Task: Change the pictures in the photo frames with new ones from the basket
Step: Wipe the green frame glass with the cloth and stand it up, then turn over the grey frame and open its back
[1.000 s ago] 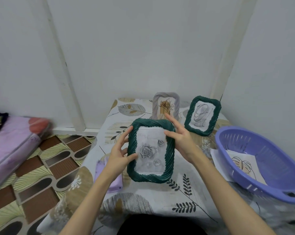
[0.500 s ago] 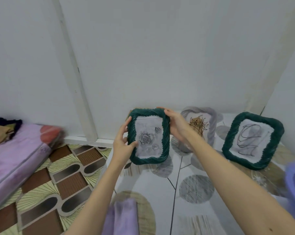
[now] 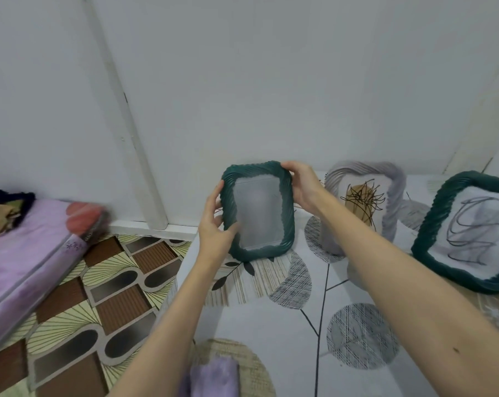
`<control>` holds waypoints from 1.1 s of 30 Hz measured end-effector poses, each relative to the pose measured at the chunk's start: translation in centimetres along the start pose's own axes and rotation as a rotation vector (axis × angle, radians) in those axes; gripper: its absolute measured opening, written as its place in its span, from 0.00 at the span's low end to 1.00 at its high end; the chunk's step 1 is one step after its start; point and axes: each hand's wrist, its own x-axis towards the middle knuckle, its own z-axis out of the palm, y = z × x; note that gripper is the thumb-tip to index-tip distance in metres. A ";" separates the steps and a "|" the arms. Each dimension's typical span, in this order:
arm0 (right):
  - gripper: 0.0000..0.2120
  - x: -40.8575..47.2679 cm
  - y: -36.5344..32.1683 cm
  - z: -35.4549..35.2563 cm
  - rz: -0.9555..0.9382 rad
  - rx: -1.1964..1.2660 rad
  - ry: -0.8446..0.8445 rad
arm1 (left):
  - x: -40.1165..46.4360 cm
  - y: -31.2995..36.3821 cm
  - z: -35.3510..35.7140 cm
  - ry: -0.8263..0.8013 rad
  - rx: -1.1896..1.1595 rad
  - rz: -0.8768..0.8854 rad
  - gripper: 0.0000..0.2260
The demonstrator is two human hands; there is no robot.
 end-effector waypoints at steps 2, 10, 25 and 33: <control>0.11 0.1 0.2 0.3 0.011 -0.016 -0.003 | 0.0 -0.2 -0.2 -0.010 0.010 -0.016 0.38; 0.14 -0.2 1.0 0.3 0.014 0.016 0.012 | -0.1 -0.2 -0.5 -0.058 0.050 -0.041 0.37; 0.17 -12.1 0.4 -2.2 -0.545 -0.534 0.222 | -2.9 3.2 3.2 0.097 0.385 0.328 0.27; 0.31 -14.7 1.4 -12.0 -0.518 -0.800 0.691 | -2.9 3.5 12.6 -0.345 0.244 0.085 0.33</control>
